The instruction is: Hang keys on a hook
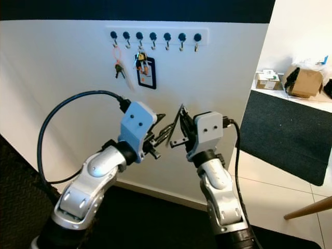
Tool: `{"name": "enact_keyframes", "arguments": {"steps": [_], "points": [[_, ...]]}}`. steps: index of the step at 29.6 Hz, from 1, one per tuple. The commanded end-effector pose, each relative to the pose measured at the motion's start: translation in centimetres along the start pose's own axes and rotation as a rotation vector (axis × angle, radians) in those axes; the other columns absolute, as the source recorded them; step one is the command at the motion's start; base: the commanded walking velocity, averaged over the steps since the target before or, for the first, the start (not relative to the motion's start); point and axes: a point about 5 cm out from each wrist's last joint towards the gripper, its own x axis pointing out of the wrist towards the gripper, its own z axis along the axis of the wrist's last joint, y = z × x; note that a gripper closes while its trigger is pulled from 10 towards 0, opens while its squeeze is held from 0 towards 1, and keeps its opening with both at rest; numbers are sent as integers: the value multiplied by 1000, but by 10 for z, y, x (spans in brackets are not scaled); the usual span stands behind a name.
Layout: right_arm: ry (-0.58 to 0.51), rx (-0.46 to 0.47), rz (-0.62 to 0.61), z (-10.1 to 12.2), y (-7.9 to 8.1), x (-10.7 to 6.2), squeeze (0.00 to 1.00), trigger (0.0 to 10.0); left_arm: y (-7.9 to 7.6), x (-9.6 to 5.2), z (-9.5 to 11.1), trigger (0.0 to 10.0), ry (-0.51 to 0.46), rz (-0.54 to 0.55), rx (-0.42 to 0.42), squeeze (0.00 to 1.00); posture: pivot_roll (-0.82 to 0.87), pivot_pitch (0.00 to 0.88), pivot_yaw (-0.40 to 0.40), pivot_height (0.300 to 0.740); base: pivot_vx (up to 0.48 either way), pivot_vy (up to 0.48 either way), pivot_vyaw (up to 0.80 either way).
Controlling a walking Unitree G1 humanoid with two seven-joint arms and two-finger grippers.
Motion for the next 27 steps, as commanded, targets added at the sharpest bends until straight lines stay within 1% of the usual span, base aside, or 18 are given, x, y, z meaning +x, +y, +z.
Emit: {"name": "enact_keyframes", "arguments": {"steps": [1, 3, 5, 8, 10, 13, 14, 16, 18, 20, 22, 25, 27], "points": [[27, 3, -17, -4, -4, -5, 0, 10000, 2, -6, 3, 10000, -17, -5, 26, 0, 61, 184, 103, 740, 0, 0, 0], [45, -2, -14, -7, -7, -6, 0, 10000, 5, -8, 6, 10000, -34, -7, 74, 0, 62, 185, 102, 740, 0, 0, 0], [54, -17, -1, -8, -6, -7, 0, 10000, 7, -9, 8, 10000, -49, -1, 75, 0, 63, 185, 101, 740, 0, 0, 0], [70, -52, 49, -10, -3, -9, 0, 10000, 11, -5, 18, 10000, -96, 46, 63, 0, 64, 184, 100, 740, 0, 0, 0], [74, -56, 62, -11, -1, -9, 0, 10000, 12, -4, 20, 10000, -105, 57, 66, 0, 64, 184, 100, 740, 0, 0, 0], [77, -37, 117, -11, 6, -10, 0, 10000, 12, -1, 23, 10000, -122, 66, 113, 0, 63, 183, 99, 740, 0, 0, 0], [77, -37, 117, -11, 6, -10, 0, 10000, 12, -1, 23, 10000, -122, 66, 113, 0, 63, 183, 99, 740, 0, 0, 0], [63, -8, 184, -7, 15, -10, 0, 10000, 7, 1, 22, 10000, -119, 42, 150, 0, 59, 181, 99, 740, 0, 0, 0], [63, -8, 184, -7, 15, -10, 0, 10000, 7, 1, 22, 10000, -119, 42, 150, 0, 59, 181, 99, 740, 0, 0, 0], [47, 11, 238, -1, 24, -9, 0, 10000, 1, 2, 20, 10000, -118, 9, 171, 0, 56, 179, 98, 740, 0, 0, 0], [44, 13, 247, 0, 26, -9, 0, 10000, 0, 2, 19, 10000, -117, 0, 175, 0, 56, 179, 98, 740, 0, 0, 0], [12, 14, 256, 7, 27, -4, 0, 10000, -2, -1, 12, 10000, -89, -29, 255, 0, 58, 181, 96, 740, 0, 0, 0], [1, 15, 262, 9, 27, -2, 0, 10000, -1, -1, 10, 10000, -80, -31, 288, 0, 58, 181, 96, 740, 0, 0, 0]]}}
